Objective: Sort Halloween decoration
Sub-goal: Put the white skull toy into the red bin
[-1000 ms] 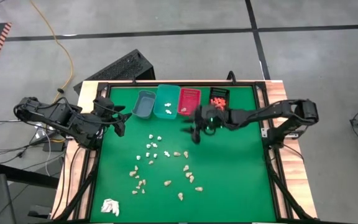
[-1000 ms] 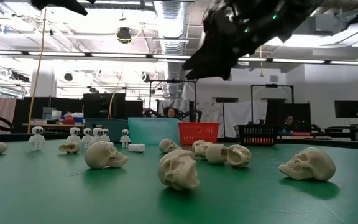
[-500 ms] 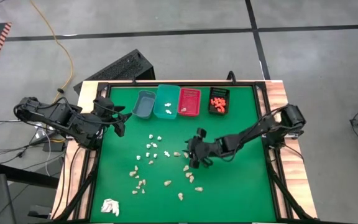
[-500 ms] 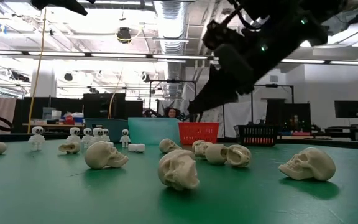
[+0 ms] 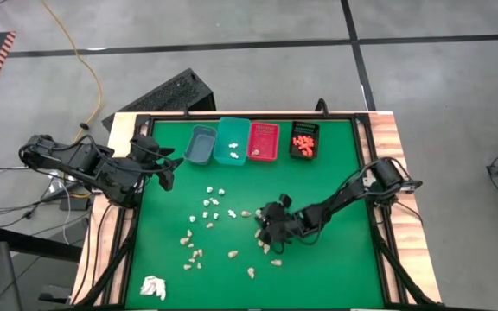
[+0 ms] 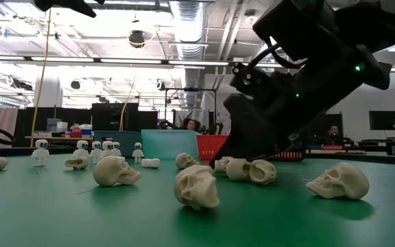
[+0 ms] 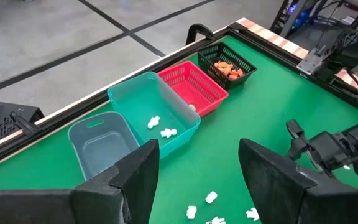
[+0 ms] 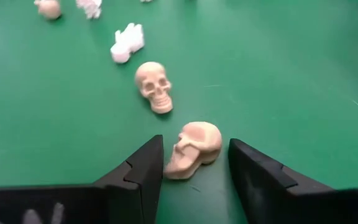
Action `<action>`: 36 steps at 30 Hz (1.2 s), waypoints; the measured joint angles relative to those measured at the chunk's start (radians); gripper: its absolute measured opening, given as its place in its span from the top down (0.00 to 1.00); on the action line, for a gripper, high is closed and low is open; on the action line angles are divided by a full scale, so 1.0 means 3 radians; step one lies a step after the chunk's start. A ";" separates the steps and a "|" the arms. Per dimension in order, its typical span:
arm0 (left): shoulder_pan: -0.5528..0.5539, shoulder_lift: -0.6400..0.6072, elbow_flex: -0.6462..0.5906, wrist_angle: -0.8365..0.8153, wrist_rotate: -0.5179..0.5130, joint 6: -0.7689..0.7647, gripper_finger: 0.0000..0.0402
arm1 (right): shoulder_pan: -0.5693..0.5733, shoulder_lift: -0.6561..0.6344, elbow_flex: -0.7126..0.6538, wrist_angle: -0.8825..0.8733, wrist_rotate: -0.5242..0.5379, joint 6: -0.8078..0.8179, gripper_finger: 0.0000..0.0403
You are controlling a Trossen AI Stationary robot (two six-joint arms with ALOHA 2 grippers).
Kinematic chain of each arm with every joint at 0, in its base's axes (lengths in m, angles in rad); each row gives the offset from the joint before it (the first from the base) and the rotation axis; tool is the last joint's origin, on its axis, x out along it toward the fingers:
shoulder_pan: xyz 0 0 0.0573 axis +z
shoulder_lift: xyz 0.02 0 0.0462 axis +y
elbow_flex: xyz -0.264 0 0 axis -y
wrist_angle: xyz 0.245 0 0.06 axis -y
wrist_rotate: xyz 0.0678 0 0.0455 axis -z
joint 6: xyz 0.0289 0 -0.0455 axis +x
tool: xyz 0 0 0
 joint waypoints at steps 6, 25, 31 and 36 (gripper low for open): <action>0.0000 0.0000 0.0000 0.0000 -0.0001 -0.0032 0.48 | 0.0008 0.0002 -0.0003 -0.0036 0.0102 0.0072 0.62; 0.0000 0.0000 0.0000 0.0000 -0.0004 -0.0059 0.48 | -0.0018 0.0016 0.0232 -0.0087 -0.0023 0.0140 0.87; 0.0001 0.0001 0.0000 0.0000 -0.0005 -0.0038 0.48 | -0.0115 -0.0019 0.0416 -0.0296 -0.0057 -0.0137 0.87; 0.0000 0.0000 0.0000 -0.0002 -0.0005 -0.0030 0.48 | -0.0303 -0.0248 0.0436 -0.0455 -0.0034 -0.0425 0.87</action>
